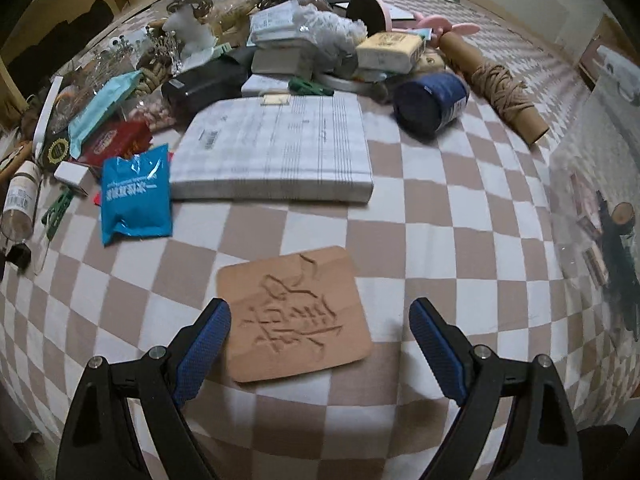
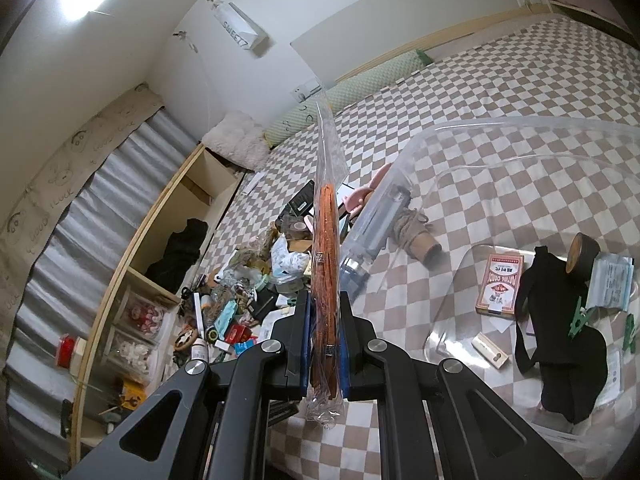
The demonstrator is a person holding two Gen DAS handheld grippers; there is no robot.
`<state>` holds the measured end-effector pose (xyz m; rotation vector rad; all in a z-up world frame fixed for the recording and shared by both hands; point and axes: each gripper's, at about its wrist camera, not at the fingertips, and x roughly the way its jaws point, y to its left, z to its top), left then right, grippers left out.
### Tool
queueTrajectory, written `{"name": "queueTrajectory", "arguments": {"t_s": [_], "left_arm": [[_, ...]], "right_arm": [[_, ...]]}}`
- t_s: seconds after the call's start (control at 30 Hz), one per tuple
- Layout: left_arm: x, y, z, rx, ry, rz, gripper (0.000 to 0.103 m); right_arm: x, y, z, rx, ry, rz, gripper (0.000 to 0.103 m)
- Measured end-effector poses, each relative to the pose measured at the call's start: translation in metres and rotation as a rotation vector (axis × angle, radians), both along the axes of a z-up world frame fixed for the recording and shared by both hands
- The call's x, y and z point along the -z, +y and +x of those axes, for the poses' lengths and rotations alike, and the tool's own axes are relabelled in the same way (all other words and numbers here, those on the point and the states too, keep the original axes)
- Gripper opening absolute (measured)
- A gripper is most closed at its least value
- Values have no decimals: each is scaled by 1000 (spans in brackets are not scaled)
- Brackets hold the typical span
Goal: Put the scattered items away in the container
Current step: 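Carry the cable bag and wooden plaque over to the clear container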
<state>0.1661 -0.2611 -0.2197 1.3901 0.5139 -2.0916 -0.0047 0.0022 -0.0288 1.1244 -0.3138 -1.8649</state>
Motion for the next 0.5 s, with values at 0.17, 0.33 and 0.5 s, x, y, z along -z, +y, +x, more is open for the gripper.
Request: {"name": "queueTrajectory", "arguments": {"t_s": [0.17, 0.33, 0.5], "left_arm": [[5, 1, -3, -33, -15, -57, 94], [18, -12, 9, -100, -34, -24, 94], [19, -10, 16, -97, 2, -28, 92]], "right_arm": [[1, 3, -1, 1, 1, 3, 12], [2, 8, -3, 9, 3, 1, 12], [3, 10, -5, 13, -5, -5, 12]]}}
